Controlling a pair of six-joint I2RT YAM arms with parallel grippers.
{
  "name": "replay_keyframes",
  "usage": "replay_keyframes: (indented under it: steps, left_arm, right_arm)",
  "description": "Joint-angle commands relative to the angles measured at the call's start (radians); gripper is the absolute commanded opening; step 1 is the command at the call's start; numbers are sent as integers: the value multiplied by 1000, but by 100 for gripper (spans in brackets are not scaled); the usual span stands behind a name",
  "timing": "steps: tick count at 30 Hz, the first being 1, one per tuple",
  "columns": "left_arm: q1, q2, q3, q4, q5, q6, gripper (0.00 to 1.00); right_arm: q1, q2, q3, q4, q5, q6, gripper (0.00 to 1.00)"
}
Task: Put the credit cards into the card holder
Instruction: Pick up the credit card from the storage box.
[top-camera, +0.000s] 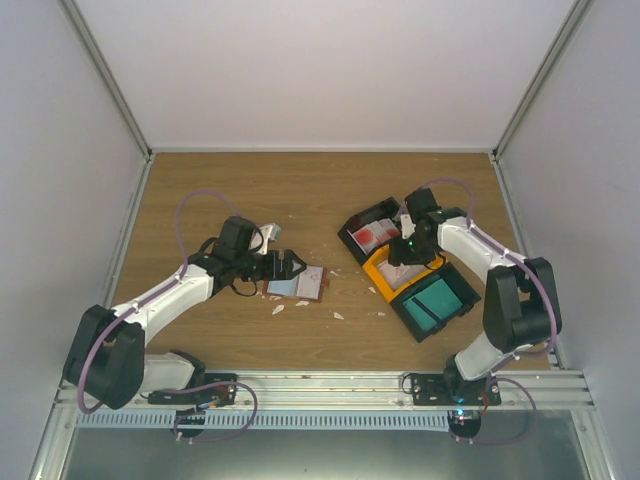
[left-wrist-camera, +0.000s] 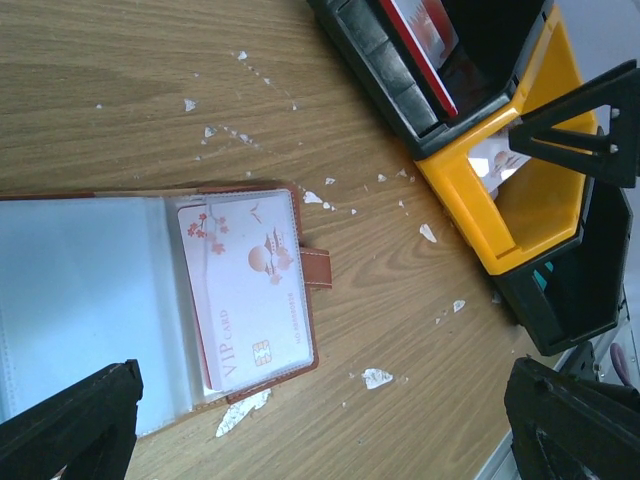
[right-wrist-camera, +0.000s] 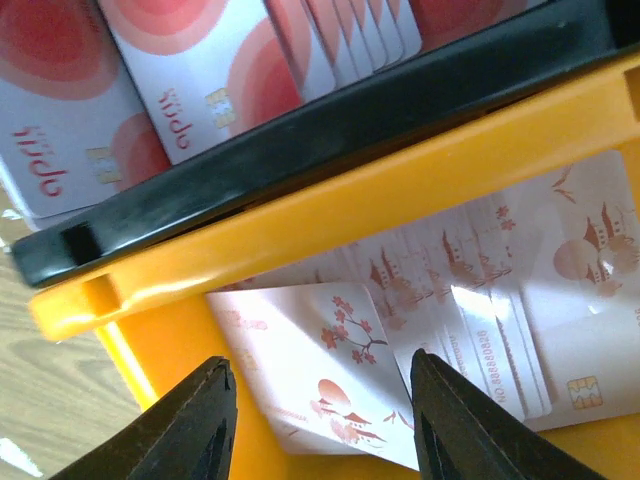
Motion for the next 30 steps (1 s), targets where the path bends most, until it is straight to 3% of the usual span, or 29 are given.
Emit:
replay_keyframes:
  steps: [1,13,20,26,30]
  left_arm:
    - [8,13,-10,53,20,14,99]
    - [10,23,-13,59,23,14,99]
    - [10,25,-17,61,21,15,99]
    - [12,30,-18,64,23,14,99]
    - [12,37,-22,72,55,14,99]
  right_arm:
    - [-5,-49,10,-32,-97,6,48]
    - [-5,-130,-43,-27,-244,11,45]
    - [-4,-140,-63,-11,-289,26,34]
    - [-3,-128,-94,12,-274,26,33]
    - [20,-92,-88,20,-252,27,26]
